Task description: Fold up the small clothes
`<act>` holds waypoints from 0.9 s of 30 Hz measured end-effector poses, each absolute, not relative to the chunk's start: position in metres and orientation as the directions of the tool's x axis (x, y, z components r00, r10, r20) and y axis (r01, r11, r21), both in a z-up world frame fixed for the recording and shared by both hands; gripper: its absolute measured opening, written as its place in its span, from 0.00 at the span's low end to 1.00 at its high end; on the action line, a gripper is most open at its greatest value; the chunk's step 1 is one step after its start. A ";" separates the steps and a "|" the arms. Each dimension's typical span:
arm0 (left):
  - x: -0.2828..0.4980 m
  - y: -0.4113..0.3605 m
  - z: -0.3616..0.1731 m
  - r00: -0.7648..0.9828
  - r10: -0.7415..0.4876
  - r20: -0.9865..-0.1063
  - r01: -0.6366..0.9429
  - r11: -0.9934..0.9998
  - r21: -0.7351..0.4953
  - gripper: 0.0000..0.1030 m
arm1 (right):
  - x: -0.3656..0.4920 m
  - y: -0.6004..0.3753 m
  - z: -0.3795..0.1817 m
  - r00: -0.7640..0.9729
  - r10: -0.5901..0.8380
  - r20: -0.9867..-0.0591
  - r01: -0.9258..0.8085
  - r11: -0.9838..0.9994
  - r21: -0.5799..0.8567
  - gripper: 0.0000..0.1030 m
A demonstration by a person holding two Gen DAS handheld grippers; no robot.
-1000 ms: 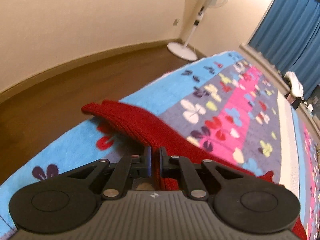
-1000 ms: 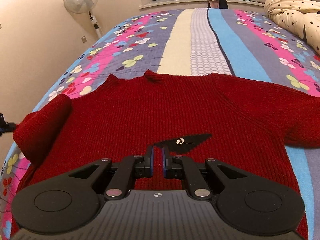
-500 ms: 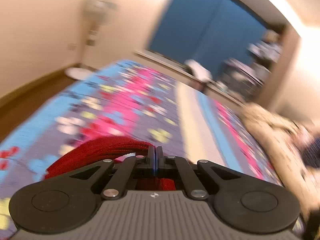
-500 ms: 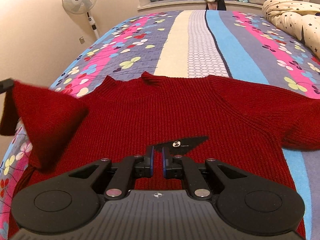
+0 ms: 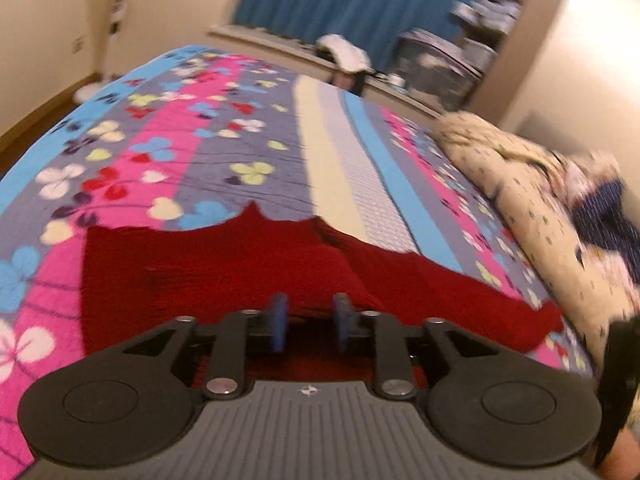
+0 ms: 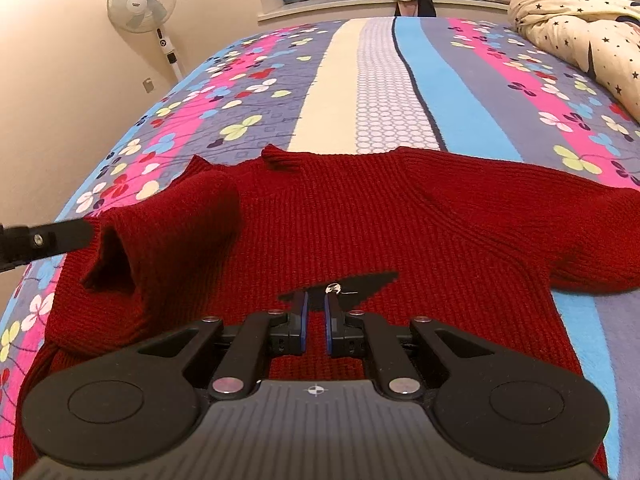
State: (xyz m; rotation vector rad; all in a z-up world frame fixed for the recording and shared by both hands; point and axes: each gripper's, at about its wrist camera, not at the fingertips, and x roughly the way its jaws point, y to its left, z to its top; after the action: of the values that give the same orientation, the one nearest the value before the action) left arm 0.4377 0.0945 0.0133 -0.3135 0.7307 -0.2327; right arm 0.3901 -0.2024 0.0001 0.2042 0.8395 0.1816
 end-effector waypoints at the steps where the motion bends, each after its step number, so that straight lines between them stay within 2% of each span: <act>1: 0.440 0.101 0.012 0.722 -0.301 -0.623 0.063 0.925 -0.374 0.35 | 0.390 -0.202 0.000 0.654 0.239 -0.718 -0.078 0.965 0.250 0.08; 5: 0.446 0.125 0.010 0.708 -0.224 -0.670 -0.070 0.921 -0.382 0.36 | 0.390 -0.203 0.000 0.654 0.239 -0.717 -0.079 0.965 0.250 0.08; 10: 0.449 0.142 0.007 0.674 -0.052 -0.737 -0.212 0.942 -0.260 0.36 | 0.390 -0.203 0.000 0.654 0.238 -0.718 -0.077 0.965 0.251 0.08; 12: 0.450 0.149 0.004 0.651 -0.019 -0.759 -0.250 0.939 -0.238 0.35 | 0.390 -0.203 0.000 0.654 0.239 -0.717 -0.077 0.965 0.251 0.08; 22: 0.447 0.163 0.002 0.640 -0.023 -0.768 -0.295 0.916 -0.273 0.36 | 0.388 -0.202 0.003 0.674 0.275 -0.686 -0.103 0.954 0.282 0.08; 24: 0.449 0.162 -0.001 0.635 -0.051 -0.770 -0.290 0.909 -0.299 0.36 | 0.387 -0.198 0.005 0.679 0.288 -0.675 -0.124 0.952 0.281 0.08; 27: 0.450 0.164 -0.008 0.629 -0.150 -0.763 -0.282 0.871 -0.403 0.35 | 0.386 -0.195 0.007 0.685 0.306 -0.661 -0.147 0.947 0.286 0.08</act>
State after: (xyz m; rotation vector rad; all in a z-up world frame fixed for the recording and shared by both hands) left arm 0.4498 0.1639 -0.0079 -0.5268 0.8985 0.0796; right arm 0.3859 -0.1950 0.0071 0.2179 0.7766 0.2558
